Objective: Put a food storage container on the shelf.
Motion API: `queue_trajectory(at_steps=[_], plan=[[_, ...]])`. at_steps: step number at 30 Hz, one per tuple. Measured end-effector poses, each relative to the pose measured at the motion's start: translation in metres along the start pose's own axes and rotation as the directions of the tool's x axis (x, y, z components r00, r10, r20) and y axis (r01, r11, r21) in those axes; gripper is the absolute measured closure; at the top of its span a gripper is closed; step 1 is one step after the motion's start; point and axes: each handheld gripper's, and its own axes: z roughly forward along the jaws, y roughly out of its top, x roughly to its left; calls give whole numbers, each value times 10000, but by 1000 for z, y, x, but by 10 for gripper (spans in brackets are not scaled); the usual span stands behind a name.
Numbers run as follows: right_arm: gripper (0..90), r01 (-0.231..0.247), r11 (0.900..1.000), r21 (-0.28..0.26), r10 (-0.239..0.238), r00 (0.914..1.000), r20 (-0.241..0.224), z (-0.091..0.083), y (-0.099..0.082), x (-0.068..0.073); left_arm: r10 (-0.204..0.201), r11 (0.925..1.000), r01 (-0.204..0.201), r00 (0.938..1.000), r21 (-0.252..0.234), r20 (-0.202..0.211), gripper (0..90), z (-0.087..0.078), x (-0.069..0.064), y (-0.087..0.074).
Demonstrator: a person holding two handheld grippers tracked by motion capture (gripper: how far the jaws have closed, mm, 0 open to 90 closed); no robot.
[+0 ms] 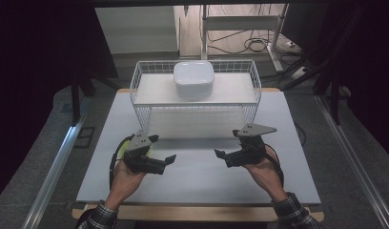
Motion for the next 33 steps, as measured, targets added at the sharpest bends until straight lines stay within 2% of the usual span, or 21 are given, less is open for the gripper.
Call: queue_trajectory(at_steps=[3, 8, 11, 22, 26, 33], plan=[[24, -204, 9998, 33, 204, 9997, -111, 1, -8, -1, -10, 10000, 10, 10000, 82, 0, 59, 3, -4, -10], [24, -393, 9992, 45, 394, 9992, -99, 1, -20, 0, 56, 9997, -50, 9996, 237, -267, 65, 5, -9, -23], [22, -270, 9996, 123, 271, 9996, -112, 1, -26, 3, 123, 9992, -110, 9993, 371, -366, 65, 5, -12, -31], [22, -146, 9987, 498, 152, 9998, -110, 1, -51, 13, 242, 9972, -223, 9994, 719, -250, 53, 8, -22, -56], [23, 49, 9982, 590, -55, 9999, 102, 0, -59, 12, 263, 9961, -252, 9996, 848, -122, 43, 12, -25, -62], [23, -140, 9944, 1052, 122, 9998, 174, 0, -75, 9, 292, 9940, -287, 9996, 1051, -37, 34, 16, -26, -68]])
